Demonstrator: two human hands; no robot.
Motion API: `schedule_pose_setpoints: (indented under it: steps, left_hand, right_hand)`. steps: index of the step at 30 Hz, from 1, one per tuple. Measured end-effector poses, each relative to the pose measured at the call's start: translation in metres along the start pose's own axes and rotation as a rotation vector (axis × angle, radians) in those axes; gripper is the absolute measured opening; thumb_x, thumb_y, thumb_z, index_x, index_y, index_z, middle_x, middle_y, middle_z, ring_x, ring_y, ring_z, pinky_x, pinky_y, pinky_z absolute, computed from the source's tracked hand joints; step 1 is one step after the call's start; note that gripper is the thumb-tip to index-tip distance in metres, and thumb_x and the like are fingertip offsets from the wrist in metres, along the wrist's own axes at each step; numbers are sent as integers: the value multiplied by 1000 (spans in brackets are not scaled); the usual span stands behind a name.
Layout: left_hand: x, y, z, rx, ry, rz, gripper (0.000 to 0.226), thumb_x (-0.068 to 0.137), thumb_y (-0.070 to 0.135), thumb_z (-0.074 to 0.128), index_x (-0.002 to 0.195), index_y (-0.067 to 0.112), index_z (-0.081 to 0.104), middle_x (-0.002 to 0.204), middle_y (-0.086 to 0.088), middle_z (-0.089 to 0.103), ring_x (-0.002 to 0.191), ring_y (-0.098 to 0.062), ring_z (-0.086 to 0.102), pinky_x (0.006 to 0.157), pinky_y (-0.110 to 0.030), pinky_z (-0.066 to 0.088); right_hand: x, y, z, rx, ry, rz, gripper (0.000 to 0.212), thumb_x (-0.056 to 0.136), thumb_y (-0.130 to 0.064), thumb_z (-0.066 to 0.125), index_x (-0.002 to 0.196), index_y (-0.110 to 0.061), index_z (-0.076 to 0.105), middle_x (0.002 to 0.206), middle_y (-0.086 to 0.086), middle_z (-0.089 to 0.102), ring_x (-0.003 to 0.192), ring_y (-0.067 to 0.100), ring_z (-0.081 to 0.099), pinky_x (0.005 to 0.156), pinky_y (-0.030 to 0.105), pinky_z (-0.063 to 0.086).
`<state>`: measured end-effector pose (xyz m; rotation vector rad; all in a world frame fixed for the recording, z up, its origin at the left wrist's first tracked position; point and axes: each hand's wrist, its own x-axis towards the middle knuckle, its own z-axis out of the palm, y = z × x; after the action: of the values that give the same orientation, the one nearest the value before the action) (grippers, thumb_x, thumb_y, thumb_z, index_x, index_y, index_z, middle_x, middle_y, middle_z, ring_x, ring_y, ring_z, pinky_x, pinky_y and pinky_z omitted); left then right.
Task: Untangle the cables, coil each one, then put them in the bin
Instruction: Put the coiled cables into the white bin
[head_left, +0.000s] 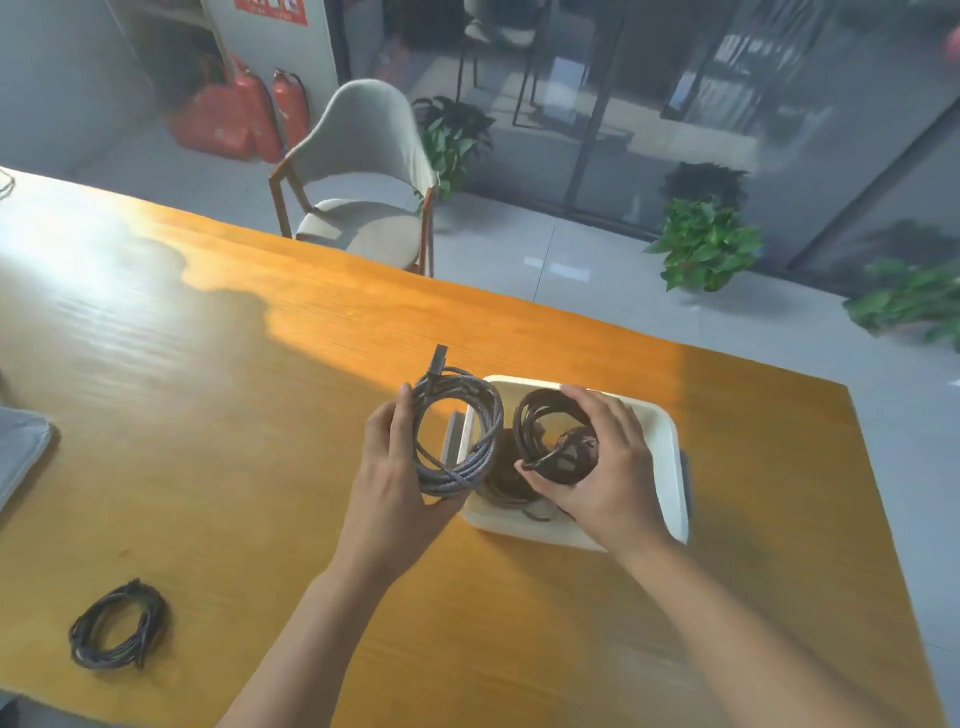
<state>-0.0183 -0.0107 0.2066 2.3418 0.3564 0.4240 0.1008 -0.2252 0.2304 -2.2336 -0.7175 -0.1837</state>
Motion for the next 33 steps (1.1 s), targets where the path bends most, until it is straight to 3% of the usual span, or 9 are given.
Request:
schedule_pose_setpoints:
  steps: [2,7,13,16,20,22,26,30,33]
  left_hand:
    - [9,16,13,8,-35,30,124,75,30,90,166,15,7,154,-6,30,141,-28,43,101,-23,39]
    - [21,37,49,49,-116,17,118,79,45,82,166,13,9,153,-8,32,141,-28,39,103,-29,41]
    - [31,44,83,166,-214,-42,117,81,36,84,166,16,6,150,-10,33,137,-29,38,101,-35,47]
    - [36,45,95,220,-268,-71,112,85,41,80,166,17,6,151,-11,31,135,-29,40,90,-33,51]
    - [40,36,112,317,-325,-108,119,84,45,80,165,10,2,152,-16,31,137,-34,42,95,-33,50]
    - [41,33,117,362,-354,-114,123,84,47,80,165,8,-5,156,-18,27,140,-36,39,103,-35,46]
    - [41,36,120,346,-446,-173,132,84,60,73,161,13,-23,167,-19,4,156,-36,15,119,-38,32]
    - [44,44,115,265,-457,-245,120,88,79,51,163,13,-16,173,-11,-9,160,-27,-4,127,-39,11]
    - [42,44,119,248,-434,-275,104,97,75,32,164,8,-12,173,-10,-13,160,-23,-9,127,-35,8]
  right_hand:
    - [5,19,-13,-55,45,21,85,67,-41,96,141,-19,58,132,-3,58,124,8,48,109,13,34]
    - [10,65,-19,-128,17,181,86,71,-53,89,144,-22,55,132,-3,58,126,21,52,104,34,46]
    - [-2,95,-2,-259,-204,315,90,74,-57,87,148,-22,50,138,-1,53,132,23,44,111,34,36]
    - [-2,101,10,-309,-279,338,92,76,-59,85,151,-24,45,135,1,51,127,25,44,110,36,38]
    - [4,108,21,-435,-378,351,102,80,-66,77,158,-22,29,141,4,46,132,28,41,114,37,32]
    - [4,110,23,-506,-431,336,103,82,-69,72,158,-21,23,144,5,42,133,28,39,115,37,32]
    - [6,112,22,-533,-524,280,109,78,-74,66,158,-18,17,148,6,37,131,30,39,116,41,33]
    - [12,112,13,-446,-652,291,115,79,-82,58,162,-19,9,160,4,26,148,30,25,125,46,20]
    - [13,109,11,-359,-663,337,99,90,-83,36,164,-22,11,165,1,24,152,26,20,126,45,16]
